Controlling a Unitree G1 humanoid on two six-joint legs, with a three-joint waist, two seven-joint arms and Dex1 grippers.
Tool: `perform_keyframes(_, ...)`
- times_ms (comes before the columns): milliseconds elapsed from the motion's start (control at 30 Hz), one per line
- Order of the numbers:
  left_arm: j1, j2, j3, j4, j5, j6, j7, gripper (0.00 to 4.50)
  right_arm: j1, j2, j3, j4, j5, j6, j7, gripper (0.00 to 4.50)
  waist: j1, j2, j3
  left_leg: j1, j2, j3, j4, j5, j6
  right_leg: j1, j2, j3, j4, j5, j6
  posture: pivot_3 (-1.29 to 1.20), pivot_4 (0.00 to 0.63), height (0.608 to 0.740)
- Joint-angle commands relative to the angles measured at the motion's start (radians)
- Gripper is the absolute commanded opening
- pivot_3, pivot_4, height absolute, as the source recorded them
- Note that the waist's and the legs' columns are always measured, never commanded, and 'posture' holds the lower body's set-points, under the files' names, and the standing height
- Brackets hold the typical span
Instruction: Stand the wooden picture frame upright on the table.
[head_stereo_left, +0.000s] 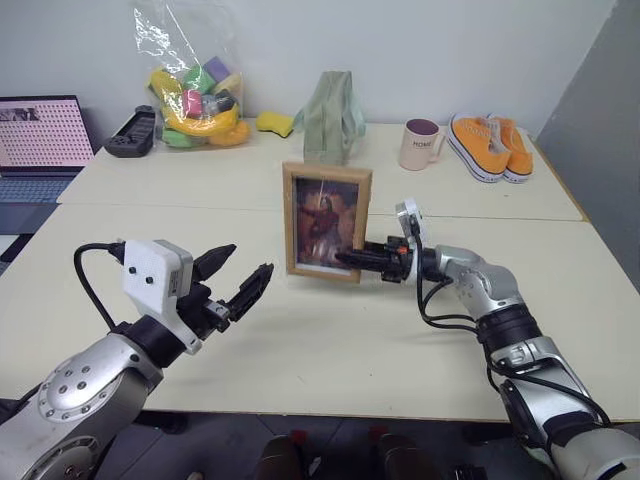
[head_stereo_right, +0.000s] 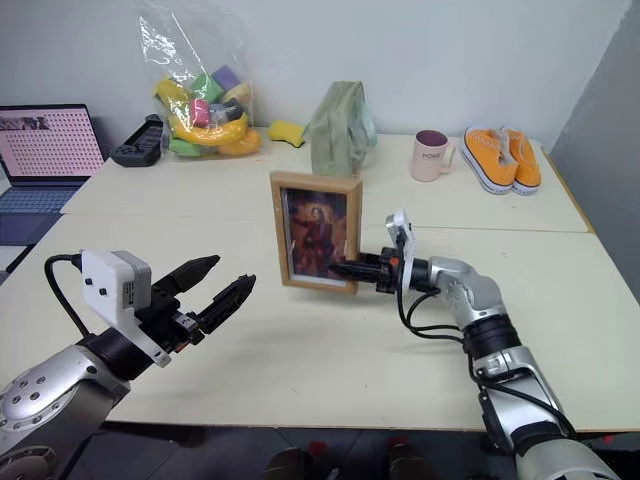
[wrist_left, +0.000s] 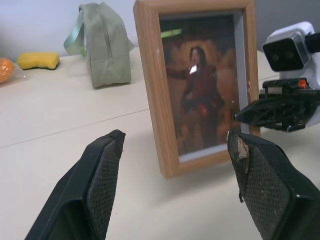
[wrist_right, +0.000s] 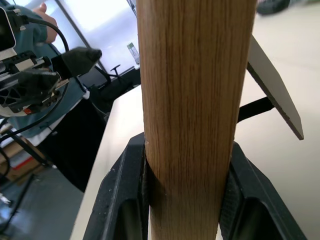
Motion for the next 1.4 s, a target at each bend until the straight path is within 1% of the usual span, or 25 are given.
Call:
perform_keyframes(33,0.006,0.023,0.043,-0.038,-0.012,-0.003,0.003,3.51,0.009,0.04,-0.051,-0.029,0.003,-0.022,-0.011,1.36,-0.004,0.0,0.0,0.0,0.0,0.0,0.0,0.0,0.0,0.0,0.0,0.0,0.0,0.0,0.0,0.0,0.15,0.74)
perform_keyframes(200,0.061,0.037,0.063,-0.04,0.01,0.001,-0.016,3.51,0.034,0.078,-0.064,0.01,-0.049,-0.109,-0.026,1.36,-0.007,0.0,0.0,0.0,0.0,0.0,-0.001,0.0,0.0,0.0,0.001,0.0,0.0,0.0,0.0,0.0,0.15,0.74)
perform_keyframes(333,0.1,0.041,0.081,-0.01,0.055,-0.015,-0.048,3.51,0.038,0.095,-0.087,0.072,-0.119,-0.285,-0.039,1.36,-0.005,0.0,0.0,0.0,0.0,0.0,-0.001,0.0,0.0,-0.001,0.001,0.0,-0.001,0.0,0.0,0.0,0.15,0.74)
perform_keyframes(467,0.13,0.036,0.081,0.022,0.095,-0.025,-0.093,3.51,0.053,0.094,-0.07,0.147,-0.21,-0.46,-0.03,1.36,-0.006,0.0,0.0,0.0,0.0,0.0,-0.001,0.0,0.0,0.0,0.001,0.0,-0.001,0.0,0.0,0.0,0.15,0.74)
perform_keyframes(567,0.127,0.029,0.071,0.031,0.118,-0.033,-0.112,3.51,0.048,0.097,-0.076,0.208,-0.229,-0.486,-0.019,1.36,-0.006,0.0,0.0,0.0,0.0,0.0,-0.002,0.0,0.0,-0.001,0.001,0.0,-0.001,0.0,0.0,0.0,0.15,0.74)
perform_keyframes(767,0.049,0.021,0.045,0.04,0.106,-0.005,-0.093,3.51,0.067,0.098,-0.074,0.228,-0.244,-0.462,-0.005,1.36,-0.006,0.0,0.0,0.0,0.0,0.0,-0.002,0.0,0.0,0.0,0.001,0.0,-0.001,0.0,0.0,0.0,0.15,0.74)
perform_keyframes(933,0.026,0.019,0.037,0.03,0.098,0.018,-0.078,3.51,0.066,0.096,-0.076,0.248,-0.259,-0.463,-0.011,1.36,-0.007,0.001,0.0,0.0,0.0,0.0,-0.002,0.0,0.0,0.0,0.001,0.0,-0.001,0.0,0.0,0.0,0.15,0.74)
perform_keyframes(1167,-0.025,0.023,0.021,0.04,0.077,0.046,-0.065,3.51,0.042,0.082,-0.089,0.261,-0.265,-0.386,-0.048,1.36,-0.006,0.001,0.0,0.001,0.0,0.0,-0.002,0.0,0.0,0.0,0.001,0.0,-0.001,0.0,0.0,0.0,0.15,0.74)
perform_keyframes(1200,-0.028,0.022,0.02,0.041,0.077,0.048,-0.064,3.58,0.04,0.083,-0.089,0.264,-0.274,-0.397,-0.055,1.98,-0.006,0.001,0.0,0.001,0.0,0.0,-0.002,0.0,0.0,0.0,0.001,0.0,-0.001,0.0,0.0,0.0,0.15,0.74)
perform_keyframes(1233,-0.031,0.021,0.019,0.042,0.077,0.049,-0.064,3.58,0.039,0.085,-0.094,0.266,-0.273,-0.396,-0.055,2.11,-0.006,0.001,0.0,0.001,0.0,0.0,-0.002,0.0,0.0,0.0,0.001,0.0,-0.001,0.0,0.0,0.0,0.15,0.74)
perform_keyframes(1300,-0.038,0.017,0.016,0.043,0.076,0.051,-0.062,3.58,0.036,0.089,-0.101,0.267,-0.281,-0.406,-0.065,2.65,-0.006,0.001,0.0,0.001,0.0,0.0,-0.002,0.0,0.0,0.0,0.001,0.001,-0.001,0.0,0.0,0.0,0.15,0.74)
perform_keyframes(1333,-0.041,0.015,0.014,0.043,0.074,0.052,-0.061,3.58,0.034,0.091,-0.104,0.269,-0.288,-0.413,-0.074,2.79,-0.007,0.001,0.0,0.001,0.0,0.0,-0.002,0.0,0.0,0.0,0.001,0.001,-0.001,0.0,0.0,0.0,0.15,0.74)
perform_keyframes(1367,-0.044,0.014,0.012,0.043,0.074,0.053,-0.061,3.58,0.032,0.092,-0.105,0.271,-0.293,-0.42,-0.08,3.13,-0.007,0.001,0.0,0.001,0.0,0.0,-0.002,0.0,0.0,0.0,0.001,0.001,-0.001,0.0,0.0,0.0,0.15,0.74)
perform_keyframes(1400,-0.046,0.012,0.01,0.043,0.074,0.053,-0.061,3.58,0.031,0.092,-0.105,0.273,-0.298,-0.426,-0.086,3.3,-0.007,0.001,0.0,0.001,0.0,0.0,-0.002,0.0,0.0,0.0,0.001,0.001,-0.001,0.0,0.0,0.0,0.15,0.74)
